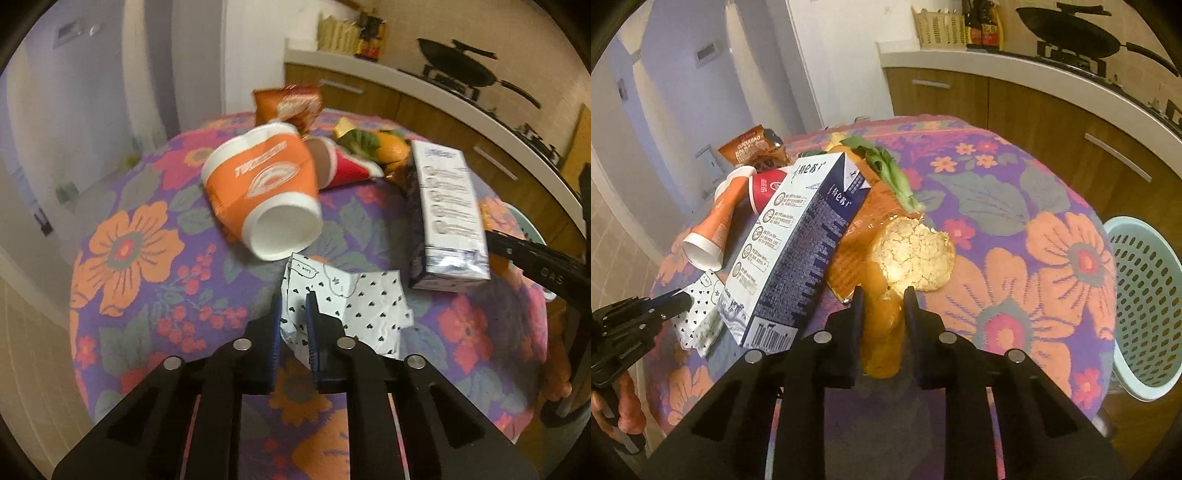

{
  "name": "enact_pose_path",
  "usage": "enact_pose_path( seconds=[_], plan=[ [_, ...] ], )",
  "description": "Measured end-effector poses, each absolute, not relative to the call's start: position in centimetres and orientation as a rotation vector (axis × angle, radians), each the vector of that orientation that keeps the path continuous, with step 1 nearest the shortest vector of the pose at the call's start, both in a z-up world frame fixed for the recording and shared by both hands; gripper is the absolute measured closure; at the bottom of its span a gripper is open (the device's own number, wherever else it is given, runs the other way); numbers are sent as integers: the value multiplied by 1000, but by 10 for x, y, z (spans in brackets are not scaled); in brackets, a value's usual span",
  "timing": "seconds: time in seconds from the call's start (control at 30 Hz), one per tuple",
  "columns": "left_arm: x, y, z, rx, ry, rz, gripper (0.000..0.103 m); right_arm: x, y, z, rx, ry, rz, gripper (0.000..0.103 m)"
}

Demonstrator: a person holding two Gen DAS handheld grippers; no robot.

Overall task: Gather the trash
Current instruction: 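Grasp the orange bread crust with the right gripper while the left grasps the dotted paper, then carry the bread crust and dotted paper to the blue basket and release both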

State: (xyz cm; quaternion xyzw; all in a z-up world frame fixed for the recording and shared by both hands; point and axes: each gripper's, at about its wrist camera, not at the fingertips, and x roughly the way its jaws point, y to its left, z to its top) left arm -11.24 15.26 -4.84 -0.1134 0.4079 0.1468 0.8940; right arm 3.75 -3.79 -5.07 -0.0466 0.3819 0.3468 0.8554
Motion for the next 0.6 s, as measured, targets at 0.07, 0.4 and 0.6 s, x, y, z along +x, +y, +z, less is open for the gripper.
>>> enact_pose_path(
  seconds=[0.07, 0.4, 0.6],
  plan=[
    [-116, 145, -43, -233, 818, 281, 97, 36, -46, -49, -81, 789, 730, 86],
    [-129, 120, -1, -248, 646, 168, 100, 32, -89, -32, -23, 708, 701, 86],
    [-122, 91, 28, -205, 562, 100, 101, 34, -113, -26, 17, 682, 680, 86]
  ],
)
